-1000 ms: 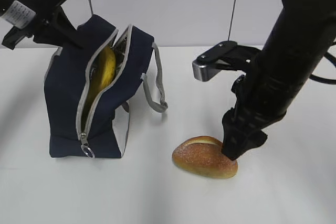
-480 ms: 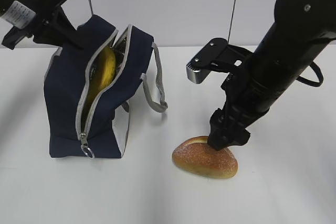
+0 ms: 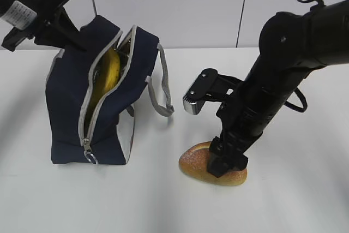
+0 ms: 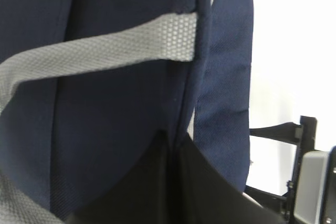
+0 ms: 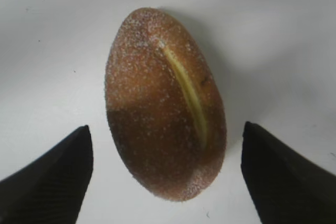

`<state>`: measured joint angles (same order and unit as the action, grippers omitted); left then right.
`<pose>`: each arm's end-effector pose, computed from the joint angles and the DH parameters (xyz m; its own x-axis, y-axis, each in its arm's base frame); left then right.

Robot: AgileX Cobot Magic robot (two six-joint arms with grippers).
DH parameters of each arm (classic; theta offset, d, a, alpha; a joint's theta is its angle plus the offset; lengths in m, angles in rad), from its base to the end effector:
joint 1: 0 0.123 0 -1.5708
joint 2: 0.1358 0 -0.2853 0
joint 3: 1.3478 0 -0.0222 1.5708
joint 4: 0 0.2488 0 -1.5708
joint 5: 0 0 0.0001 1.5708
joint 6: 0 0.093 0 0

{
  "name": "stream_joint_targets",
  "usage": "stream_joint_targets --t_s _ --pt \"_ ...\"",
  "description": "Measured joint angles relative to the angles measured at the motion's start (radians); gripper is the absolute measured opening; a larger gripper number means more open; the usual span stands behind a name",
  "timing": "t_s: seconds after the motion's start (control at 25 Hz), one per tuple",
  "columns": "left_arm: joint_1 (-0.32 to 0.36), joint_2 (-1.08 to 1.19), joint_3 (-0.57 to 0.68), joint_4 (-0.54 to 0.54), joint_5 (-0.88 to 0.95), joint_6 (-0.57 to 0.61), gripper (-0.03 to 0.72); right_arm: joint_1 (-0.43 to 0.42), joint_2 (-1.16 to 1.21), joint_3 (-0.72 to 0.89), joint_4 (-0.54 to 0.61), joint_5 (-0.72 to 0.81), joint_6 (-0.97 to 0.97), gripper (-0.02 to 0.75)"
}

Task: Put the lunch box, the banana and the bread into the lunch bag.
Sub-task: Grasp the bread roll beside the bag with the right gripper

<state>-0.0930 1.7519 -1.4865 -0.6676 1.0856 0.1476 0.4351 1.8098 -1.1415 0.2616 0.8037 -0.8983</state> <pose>0.3625 -0.0850 0.3005 -0.9532 -0.0819 -0.2910 0.1050 0.8130 -0.5727 0.3037 0.1603 0.1810 -0.3772 -0.8853 -0.2720 -0.9206 0.3905 0.0054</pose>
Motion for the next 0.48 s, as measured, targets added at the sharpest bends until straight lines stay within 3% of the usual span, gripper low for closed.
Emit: stream_joint_targets --t_s 0.28,0.48 --pt "0.000 0.000 0.000 0.002 0.000 0.000 -0.003 0.000 0.078 -0.007 0.020 -0.041 -0.036 0.632" --pt "0.000 0.000 0.000 0.012 0.000 0.000 -0.003 0.000 0.082 -0.010 0.026 -0.045 -0.038 0.453"
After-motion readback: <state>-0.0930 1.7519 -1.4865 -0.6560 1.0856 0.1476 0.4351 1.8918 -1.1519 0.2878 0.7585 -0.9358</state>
